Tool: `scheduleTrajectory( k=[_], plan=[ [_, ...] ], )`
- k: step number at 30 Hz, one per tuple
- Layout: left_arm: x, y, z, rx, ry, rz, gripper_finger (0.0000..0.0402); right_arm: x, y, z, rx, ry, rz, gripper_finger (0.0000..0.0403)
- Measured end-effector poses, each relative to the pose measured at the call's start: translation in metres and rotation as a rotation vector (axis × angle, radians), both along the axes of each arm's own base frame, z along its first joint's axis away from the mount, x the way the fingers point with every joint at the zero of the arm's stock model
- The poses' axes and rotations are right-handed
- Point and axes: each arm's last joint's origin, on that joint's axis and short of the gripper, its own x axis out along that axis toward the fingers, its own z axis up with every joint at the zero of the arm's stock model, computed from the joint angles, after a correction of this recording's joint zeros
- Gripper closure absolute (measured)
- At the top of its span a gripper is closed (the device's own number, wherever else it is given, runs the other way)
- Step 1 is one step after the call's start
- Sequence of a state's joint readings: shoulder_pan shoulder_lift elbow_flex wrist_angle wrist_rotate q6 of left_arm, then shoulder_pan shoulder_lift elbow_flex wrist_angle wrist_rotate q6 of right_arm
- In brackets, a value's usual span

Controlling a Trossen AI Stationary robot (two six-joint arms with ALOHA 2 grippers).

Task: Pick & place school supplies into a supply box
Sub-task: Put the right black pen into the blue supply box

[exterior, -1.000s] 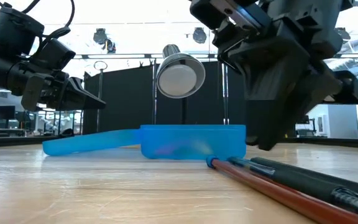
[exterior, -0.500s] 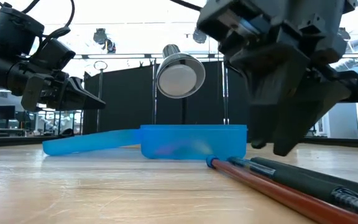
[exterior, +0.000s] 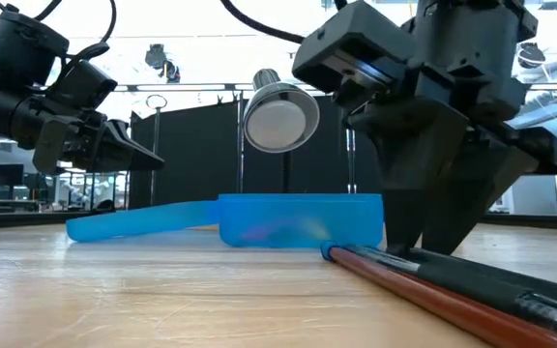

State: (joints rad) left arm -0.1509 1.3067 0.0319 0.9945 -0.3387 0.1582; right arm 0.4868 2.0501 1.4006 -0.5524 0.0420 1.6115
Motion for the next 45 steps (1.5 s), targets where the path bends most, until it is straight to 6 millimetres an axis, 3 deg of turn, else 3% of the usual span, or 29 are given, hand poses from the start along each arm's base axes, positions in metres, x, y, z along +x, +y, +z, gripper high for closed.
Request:
scheduleTrajectory(
  k=[8, 16, 26, 31, 34, 45],
  plan=[
    [0.0, 0.0, -0.001, 0.004, 0.006, -0.001, 0.0366, -0.021, -0.005, -0.008, 0.001, 0.268, 0.036, 0.0296],
    [0.0, 0.0, -0.001, 0.004, 0.008, -0.001, 0.0366, -0.045, -0.001, -0.009, -0.046, 0.459, 0.093, 0.0334],
    [0.0, 0.0, -0.001, 0.0, 0.013, 0.0, 0.0366, -0.046, 0.004, -0.01, -0.067, 0.426, 0.156, 0.0346],
    [0.0, 0.0, -0.001, -0.003, 0.012, 0.001, 0.0366, -0.052, 0.002, -0.023, -0.07, 0.386, 0.139, 0.0346],
    [0.0, 0.0, -0.001, -0.004, 0.012, 0.001, 0.0366, -0.055, -0.001, -0.029, -0.072, 0.371, 0.106, 0.0368],
    [-0.001, 0.0, -0.002, -0.006, 0.023, 0.003, 0.0366, -0.054, 0.0, -0.018, -0.078, 0.309, 0.11, 0.0377]
  ],
)
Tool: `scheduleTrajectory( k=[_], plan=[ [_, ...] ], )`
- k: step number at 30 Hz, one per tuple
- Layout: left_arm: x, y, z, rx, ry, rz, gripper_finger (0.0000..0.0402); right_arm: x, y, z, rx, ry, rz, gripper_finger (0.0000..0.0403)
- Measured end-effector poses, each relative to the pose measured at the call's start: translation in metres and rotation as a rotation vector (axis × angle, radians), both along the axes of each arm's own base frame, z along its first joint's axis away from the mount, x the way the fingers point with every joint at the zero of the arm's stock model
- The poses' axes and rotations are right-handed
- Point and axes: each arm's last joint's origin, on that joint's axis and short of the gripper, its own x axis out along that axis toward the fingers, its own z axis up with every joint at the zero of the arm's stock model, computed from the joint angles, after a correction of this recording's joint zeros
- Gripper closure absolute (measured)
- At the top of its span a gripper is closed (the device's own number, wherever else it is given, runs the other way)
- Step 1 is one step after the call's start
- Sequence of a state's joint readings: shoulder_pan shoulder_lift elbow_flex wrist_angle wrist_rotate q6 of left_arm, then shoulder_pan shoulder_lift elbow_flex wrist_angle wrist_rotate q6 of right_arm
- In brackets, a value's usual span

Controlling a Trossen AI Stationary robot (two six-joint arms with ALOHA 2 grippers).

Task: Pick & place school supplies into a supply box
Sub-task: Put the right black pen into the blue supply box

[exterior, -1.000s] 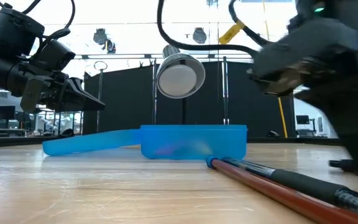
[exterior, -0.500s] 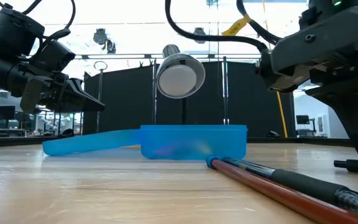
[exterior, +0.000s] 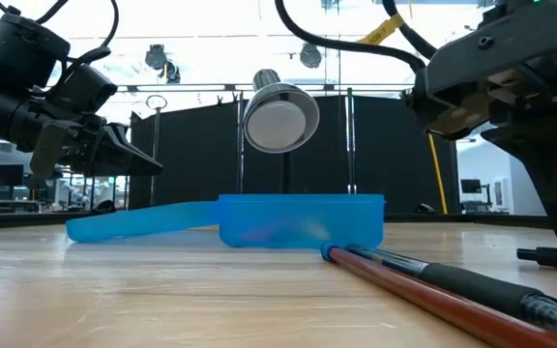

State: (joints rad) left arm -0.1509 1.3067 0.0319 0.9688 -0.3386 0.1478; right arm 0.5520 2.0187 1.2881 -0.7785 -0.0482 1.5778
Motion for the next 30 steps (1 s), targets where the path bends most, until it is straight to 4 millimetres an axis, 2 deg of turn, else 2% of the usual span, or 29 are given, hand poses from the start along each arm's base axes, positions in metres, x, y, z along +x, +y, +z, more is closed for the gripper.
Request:
scheduleTrajectory(
  k=[7, 12, 30],
  plan=[
    [0.0, 0.0, 0.0, 0.0, 0.0, 0.0, 0.0366, 0.002, -0.001, 0.021, -0.019, -0.124, -0.015, 0.0377],
    [0.0, 0.0, 0.0, 0.0, 0.0, 0.0, 0.0366, 0.005, -0.003, 0.029, -0.062, -0.202, -0.018, 0.0385],
    [0.0, 0.0, 0.0, -0.007, -0.001, 0.002, 0.0366, 0.008, -0.001, 0.03, -0.037, -0.241, -0.016, 0.0392]
  ],
)
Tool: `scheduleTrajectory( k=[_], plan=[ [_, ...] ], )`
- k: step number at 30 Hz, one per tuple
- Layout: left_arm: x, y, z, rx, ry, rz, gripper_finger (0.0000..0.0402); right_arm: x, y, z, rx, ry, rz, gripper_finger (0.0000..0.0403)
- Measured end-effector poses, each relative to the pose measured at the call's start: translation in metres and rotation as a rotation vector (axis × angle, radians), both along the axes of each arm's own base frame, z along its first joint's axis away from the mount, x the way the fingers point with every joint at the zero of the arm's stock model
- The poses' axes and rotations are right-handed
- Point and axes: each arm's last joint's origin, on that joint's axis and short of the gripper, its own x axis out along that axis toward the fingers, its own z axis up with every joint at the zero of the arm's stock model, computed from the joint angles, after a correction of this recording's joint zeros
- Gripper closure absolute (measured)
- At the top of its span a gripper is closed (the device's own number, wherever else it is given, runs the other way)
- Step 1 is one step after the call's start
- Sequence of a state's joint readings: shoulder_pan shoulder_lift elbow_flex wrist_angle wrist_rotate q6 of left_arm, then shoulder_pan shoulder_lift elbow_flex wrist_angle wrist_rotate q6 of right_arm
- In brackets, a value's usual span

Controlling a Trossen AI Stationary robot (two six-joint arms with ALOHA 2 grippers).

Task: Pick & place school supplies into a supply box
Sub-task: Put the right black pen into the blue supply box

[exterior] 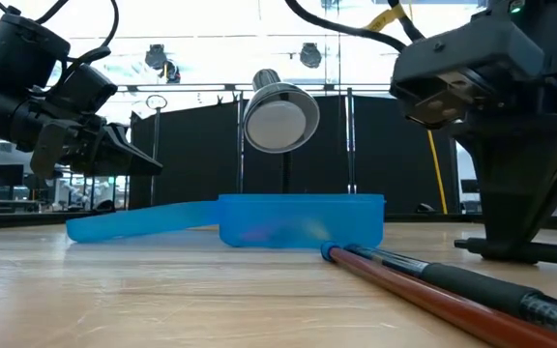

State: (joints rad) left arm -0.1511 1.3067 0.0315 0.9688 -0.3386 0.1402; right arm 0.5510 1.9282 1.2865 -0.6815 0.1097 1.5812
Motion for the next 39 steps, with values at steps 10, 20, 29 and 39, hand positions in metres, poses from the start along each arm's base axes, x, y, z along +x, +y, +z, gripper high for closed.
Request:
scheduleTrajectory(
  k=[10, 20, 29, 39],
  plan=[
    [0.0, 0.0, 0.0, 0.0, 0.0, 0.0, 0.0366, 0.003, 0.0, 0.012, 0.005, -0.082, 0.003, 0.0398],
    [0.0, 0.0, 0.0, -0.008, -0.002, 0.003, 0.0366, 0.001, -0.002, 0.022, -0.017, -0.118, 0.015, 0.0399],
    [0.0, 0.0, 0.0, -0.01, -0.002, 0.003, 0.0366, 0.01, 0.001, 0.022, 0.013, -0.19, 0.051, 0.0344],
    [0.0, 0.0, 0.0, -0.012, -0.001, 0.004, 0.0366, 0.018, -0.008, -0.01, 0.025, -0.039, 0.033, 0.0245]
  ],
)
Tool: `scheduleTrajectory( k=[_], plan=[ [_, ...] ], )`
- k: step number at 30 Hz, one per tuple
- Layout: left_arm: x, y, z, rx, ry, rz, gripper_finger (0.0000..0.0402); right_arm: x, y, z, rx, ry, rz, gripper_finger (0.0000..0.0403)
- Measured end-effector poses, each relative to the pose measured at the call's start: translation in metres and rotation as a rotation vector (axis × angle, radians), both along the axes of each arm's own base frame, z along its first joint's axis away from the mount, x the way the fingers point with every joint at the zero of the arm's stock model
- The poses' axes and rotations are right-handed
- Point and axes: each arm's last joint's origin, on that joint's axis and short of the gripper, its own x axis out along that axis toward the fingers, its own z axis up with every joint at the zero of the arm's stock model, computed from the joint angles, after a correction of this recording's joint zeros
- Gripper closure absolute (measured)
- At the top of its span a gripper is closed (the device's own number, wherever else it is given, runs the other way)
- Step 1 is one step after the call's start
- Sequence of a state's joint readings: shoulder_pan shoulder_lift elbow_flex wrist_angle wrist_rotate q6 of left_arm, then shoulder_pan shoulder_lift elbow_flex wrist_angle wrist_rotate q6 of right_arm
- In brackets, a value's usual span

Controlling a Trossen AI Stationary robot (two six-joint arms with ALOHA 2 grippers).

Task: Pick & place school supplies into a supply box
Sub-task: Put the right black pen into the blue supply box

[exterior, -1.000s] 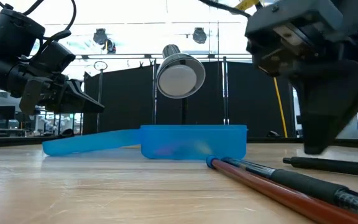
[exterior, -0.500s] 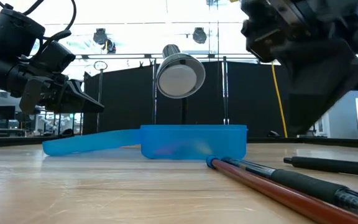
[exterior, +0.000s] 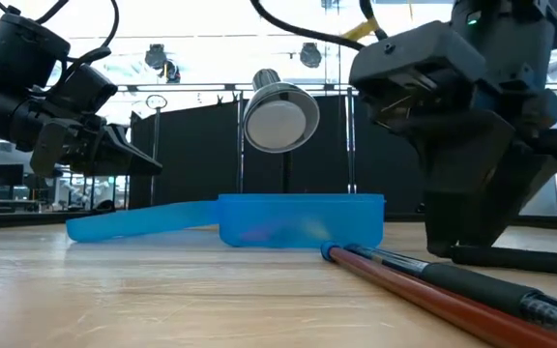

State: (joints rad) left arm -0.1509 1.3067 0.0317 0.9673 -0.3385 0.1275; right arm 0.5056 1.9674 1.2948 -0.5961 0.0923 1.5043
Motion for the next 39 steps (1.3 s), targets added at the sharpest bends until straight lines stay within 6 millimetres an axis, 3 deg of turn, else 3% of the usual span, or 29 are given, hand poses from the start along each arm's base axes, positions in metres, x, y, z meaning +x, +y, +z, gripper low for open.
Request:
scheduleTrajectory(
  k=[13, 19, 26, 35, 39],
  plan=[
    [0.0, 0.0, -0.001, 0.0, 0.008, 0.0, 0.0366, -0.007, -0.001, 0.004, 0.014, 0.06, 0.054, 0.0301],
    [0.0, 0.0, -0.001, 0.0, 0.009, 0.0, 0.0366, -0.01, 0.004, 0.003, 0.022, 0.061, 0.08, 0.0306],
    [0.0, 0.0, -0.001, 0.0, 0.01, 0.0, 0.0366, -0.009, 0.003, 0.009, -0.025, 0.009, 0.111, 0.029],
    [0.0, -0.001, -0.001, -0.01, 0.014, -0.021, 0.0366, -0.011, -0.006, 0.037, -0.024, -0.067, 0.093, 0.0237],
    [0.0, -0.001, -0.002, -0.011, 0.017, -0.023, 0.0366, -0.015, 0.001, 0.041, 0.023, -0.062, 0.084, 0.0232]
  ],
)
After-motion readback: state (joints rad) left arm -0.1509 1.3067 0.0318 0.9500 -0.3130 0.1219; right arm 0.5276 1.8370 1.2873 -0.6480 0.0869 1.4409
